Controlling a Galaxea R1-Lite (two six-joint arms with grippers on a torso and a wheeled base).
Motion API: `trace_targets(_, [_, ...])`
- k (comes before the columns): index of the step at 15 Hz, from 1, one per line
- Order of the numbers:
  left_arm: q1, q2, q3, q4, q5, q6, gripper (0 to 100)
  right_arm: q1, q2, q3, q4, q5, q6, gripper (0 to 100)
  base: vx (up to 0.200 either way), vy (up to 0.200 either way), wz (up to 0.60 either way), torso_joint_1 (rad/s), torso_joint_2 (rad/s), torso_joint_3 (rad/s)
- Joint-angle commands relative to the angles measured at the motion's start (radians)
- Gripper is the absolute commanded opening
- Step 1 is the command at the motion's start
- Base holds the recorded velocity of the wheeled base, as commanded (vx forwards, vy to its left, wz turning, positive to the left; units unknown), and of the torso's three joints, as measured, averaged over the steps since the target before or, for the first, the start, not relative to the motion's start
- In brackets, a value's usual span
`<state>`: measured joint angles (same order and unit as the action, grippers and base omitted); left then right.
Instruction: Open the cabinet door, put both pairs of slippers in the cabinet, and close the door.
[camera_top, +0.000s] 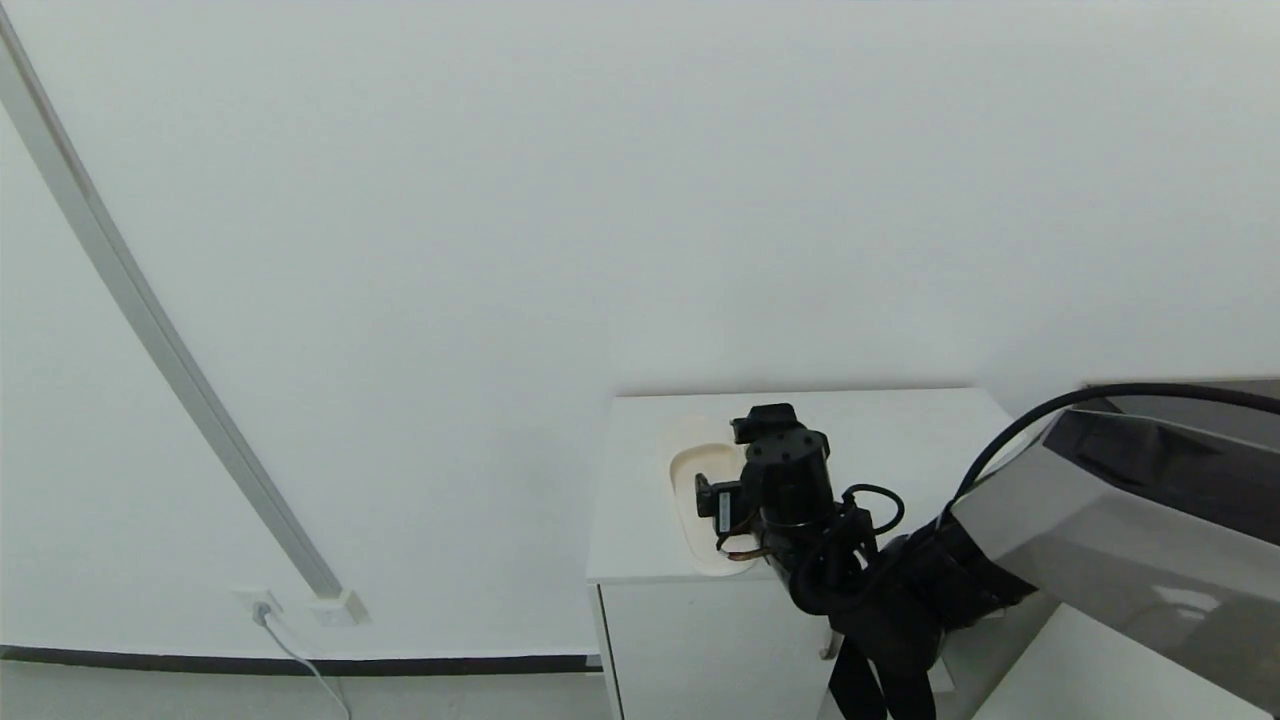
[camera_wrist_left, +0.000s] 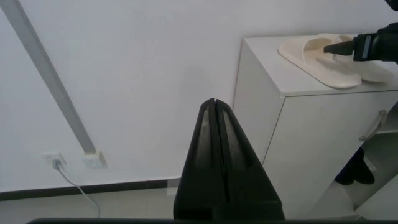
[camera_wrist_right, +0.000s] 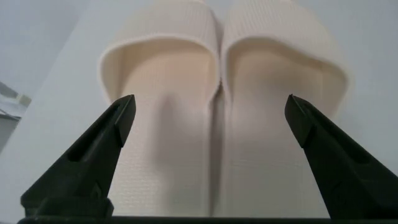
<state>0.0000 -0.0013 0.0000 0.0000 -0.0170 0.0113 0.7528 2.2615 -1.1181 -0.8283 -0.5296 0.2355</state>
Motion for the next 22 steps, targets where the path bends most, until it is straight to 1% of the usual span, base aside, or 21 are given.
trace_targets(1, [0.0,0.001,0.0,0.0,0.0,0.001,0,-0.013,0.064,-0.043,0.001,0.0,-0.001,100,0.0,0.0,0.0,0.0,0.0,0.0])
trace_targets(5, [0.0,0.001,0.0,0.0,0.0,-0.001,0,-0.058,0.136,-0.147,0.0,0.002,-0.028,100,0.0,0.0,0.0,0.0,0.0,0.0])
trace_targets(11, [0.0,0.001,0.0,0.0,0.0,-0.001,0,-0.07,0.208,-0.301,0.009,0.003,-0.073,100,0.0,0.0,0.0,0.0,0.0,0.0])
trace_targets(12, [0.0,0.001,0.0,0.0,0.0,-0.001,0,-0.07,0.213,-0.31,0.011,0.003,-0.074,0,0.0,0.0,0.0,0.0,0.0,0.0])
trace_targets(18, [0.0,0.001,0.0,0.0,0.0,-0.001,0,-0.075,0.216,-0.312,0.006,0.003,-0.085,0,0.0,0.0,0.0,0.0,0.0,0.0])
trace_targets(20, [0.0,0.001,0.0,0.0,0.0,-0.001,0,-0.073,0.173,-0.281,0.005,0.003,-0.085,0,0.0,0.0,0.0,0.0,0.0,0.0])
trace_targets(22, [0.002,0.001,0.0,0.0,0.0,0.001,0,-0.067,0.11,-0.22,0.003,0.003,-0.085,0,0.0,0.0,0.0,0.0,0.0,0.0])
